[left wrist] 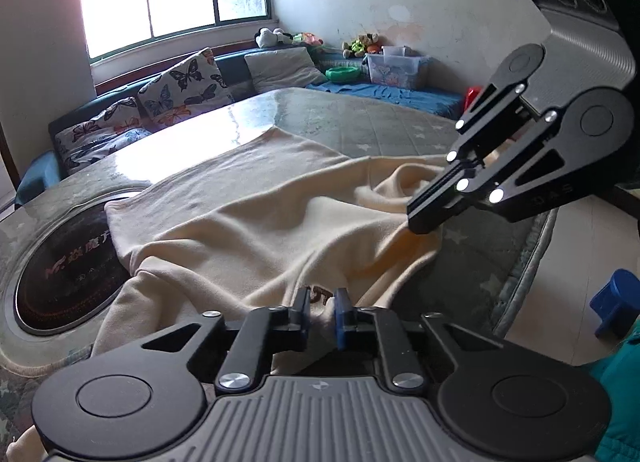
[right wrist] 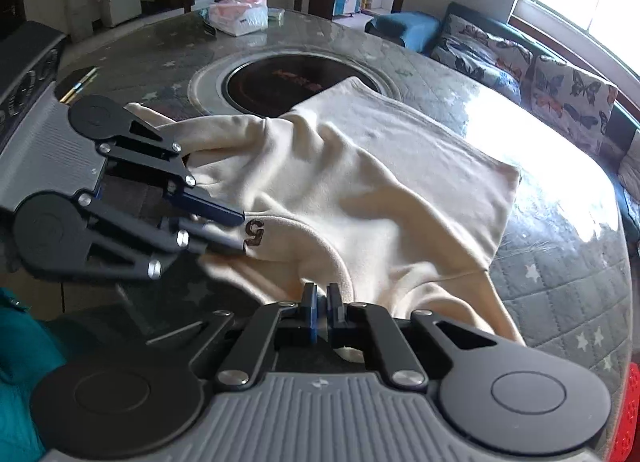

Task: Fold clothes

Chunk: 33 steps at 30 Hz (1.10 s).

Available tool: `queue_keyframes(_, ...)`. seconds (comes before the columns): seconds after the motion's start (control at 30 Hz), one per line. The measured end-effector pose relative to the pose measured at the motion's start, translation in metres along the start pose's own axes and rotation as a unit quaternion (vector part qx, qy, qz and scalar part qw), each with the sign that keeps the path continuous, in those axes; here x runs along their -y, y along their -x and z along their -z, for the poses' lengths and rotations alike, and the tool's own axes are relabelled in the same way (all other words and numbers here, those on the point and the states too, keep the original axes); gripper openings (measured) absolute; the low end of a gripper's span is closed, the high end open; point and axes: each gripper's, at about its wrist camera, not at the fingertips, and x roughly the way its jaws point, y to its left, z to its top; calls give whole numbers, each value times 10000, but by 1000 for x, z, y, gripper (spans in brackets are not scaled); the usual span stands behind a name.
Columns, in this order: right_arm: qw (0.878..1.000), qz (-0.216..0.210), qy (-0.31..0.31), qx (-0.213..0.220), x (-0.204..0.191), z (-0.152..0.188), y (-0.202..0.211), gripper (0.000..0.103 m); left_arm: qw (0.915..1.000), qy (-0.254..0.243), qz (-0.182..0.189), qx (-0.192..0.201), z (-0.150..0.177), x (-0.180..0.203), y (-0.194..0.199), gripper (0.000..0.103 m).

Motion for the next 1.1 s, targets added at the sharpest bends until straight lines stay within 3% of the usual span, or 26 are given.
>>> queue_keyframes(0.27,9993,-332,81,-163,1,12,9,2,9994,110,330,15,10,-4,25,4)
queue_keyframes(0.43,9989,-175,-223,370,14,-4,7,5,9993,147,357,3,6,-6,25,5)
queue_keyframes(0.6,9980,-339,-467,267,24,-17,-30,8,9982,527,86,287,-19,-25,18,7)
queue_keyframes(0.77,9968,-607,-522,19,17,-8,-51,10,9935,1134,-36,9,-23,-44,-25,7)
queue_keyframes(0.93,9958,-848,-350,-30,2,8,-35,10,9915,1219,-333,-312,-10,-50,-40,7)
queue_keyframes(1.1,9954,-753,-486,323,11,4,-19,10,9882,1342,-603,-437,3,-61,-25,9)
